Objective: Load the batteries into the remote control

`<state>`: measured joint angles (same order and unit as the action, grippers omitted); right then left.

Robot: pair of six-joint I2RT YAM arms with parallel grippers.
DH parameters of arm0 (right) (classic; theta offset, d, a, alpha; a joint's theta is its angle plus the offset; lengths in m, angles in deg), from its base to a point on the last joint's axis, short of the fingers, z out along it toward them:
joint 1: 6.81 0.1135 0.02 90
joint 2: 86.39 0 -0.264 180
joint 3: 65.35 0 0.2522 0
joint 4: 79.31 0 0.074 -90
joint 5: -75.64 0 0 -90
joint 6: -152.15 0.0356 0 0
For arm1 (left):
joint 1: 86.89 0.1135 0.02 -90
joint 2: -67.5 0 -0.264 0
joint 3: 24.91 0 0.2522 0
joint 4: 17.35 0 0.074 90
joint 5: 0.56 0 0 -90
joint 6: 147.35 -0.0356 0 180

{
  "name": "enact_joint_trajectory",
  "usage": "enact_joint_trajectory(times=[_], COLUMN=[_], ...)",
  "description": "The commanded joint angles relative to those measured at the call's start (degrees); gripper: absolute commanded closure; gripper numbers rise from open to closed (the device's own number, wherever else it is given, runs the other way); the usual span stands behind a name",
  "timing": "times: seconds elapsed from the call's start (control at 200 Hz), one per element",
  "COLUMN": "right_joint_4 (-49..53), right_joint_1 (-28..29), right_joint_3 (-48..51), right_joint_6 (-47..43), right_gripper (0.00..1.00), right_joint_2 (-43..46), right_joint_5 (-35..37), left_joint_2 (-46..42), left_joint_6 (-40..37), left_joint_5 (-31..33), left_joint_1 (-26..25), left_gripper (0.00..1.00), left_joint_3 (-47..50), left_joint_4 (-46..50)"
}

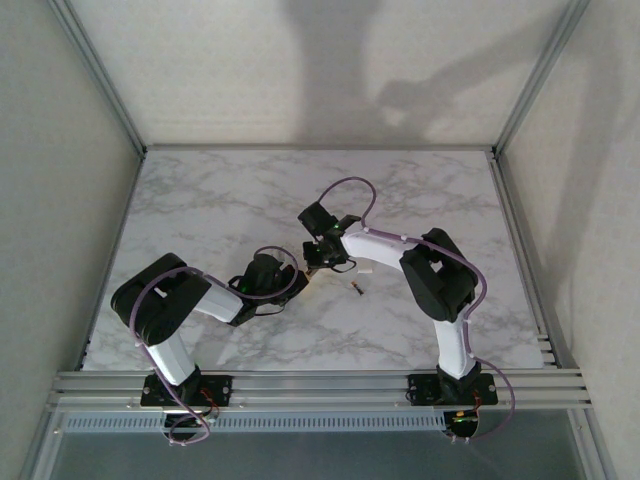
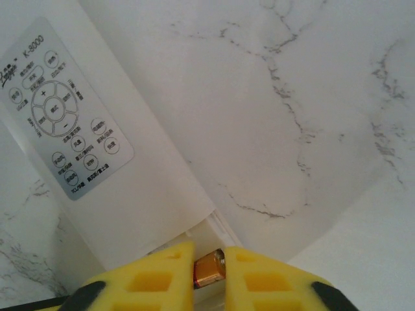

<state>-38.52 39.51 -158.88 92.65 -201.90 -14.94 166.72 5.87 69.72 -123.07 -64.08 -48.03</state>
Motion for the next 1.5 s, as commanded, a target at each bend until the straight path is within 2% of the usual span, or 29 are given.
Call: enact_joint_trajectory(times=[0.0, 0.16, 0.285, 0.431, 0.751, 0.976, 1.061, 1.192, 1.497], right_joint_4=[-9.3, -10.4, -6.9, -5.2, -5.1, -7.1, -7.2, -7.1, -8.6], right_joint_1=[4.0, 5.6, 7.2, 7.6, 8.1, 8.2, 8.0, 7.7, 6.4], right_joint_3=[2.6, 2.0, 1.6, 2.0, 3.2, 4.3, 4.0, 3.6, 4.8], right_joint_6=[2.2, 4.5, 4.8, 3.5, 0.0, -0.3, -0.5, -0.9, -1.4], right_gripper=[0.82, 0.79, 0.78, 0.78, 0.79, 0.78, 0.71, 0.71, 0.70], right_joint_2=[-6.1, -7.6, -7.2, -6.0, -4.8, -2.3, -1.1, 0.6, 3.0], right_joint_5=[-10.3, -12.5, -4.4, 1.5, 8.0, 9.9, 10.9, 11.8, 8.1], left_joint_2=[2.6, 2.9, 2.6, 2.6, 2.2, 1.9, 1.7, 1.5, 1.4], left_joint_6=[-0.9, -0.9, -0.8, -0.9, -1.0, -1.3, -1.3, -1.4, -1.5], left_joint_5=[0.9, 0.8, 1.0, 0.9, 1.2, 1.4, 1.4, 1.4, 1.4], left_joint_1=[-0.5, -0.6, -0.6, -0.6, -0.6, -0.5, -0.4, -0.5, -0.4], left_gripper=[1.00, 1.00, 1.00, 1.00, 1.00, 1.00, 1.00, 1.00, 1.00], left_joint_3=[-0.8, -0.9, -0.7, -0.7, -0.6, -0.7, -0.7, -0.6, -0.5], left_joint_4=[0.9, 0.8, 0.9, 0.9, 1.2, 1.6, 1.7, 1.8, 1.8])
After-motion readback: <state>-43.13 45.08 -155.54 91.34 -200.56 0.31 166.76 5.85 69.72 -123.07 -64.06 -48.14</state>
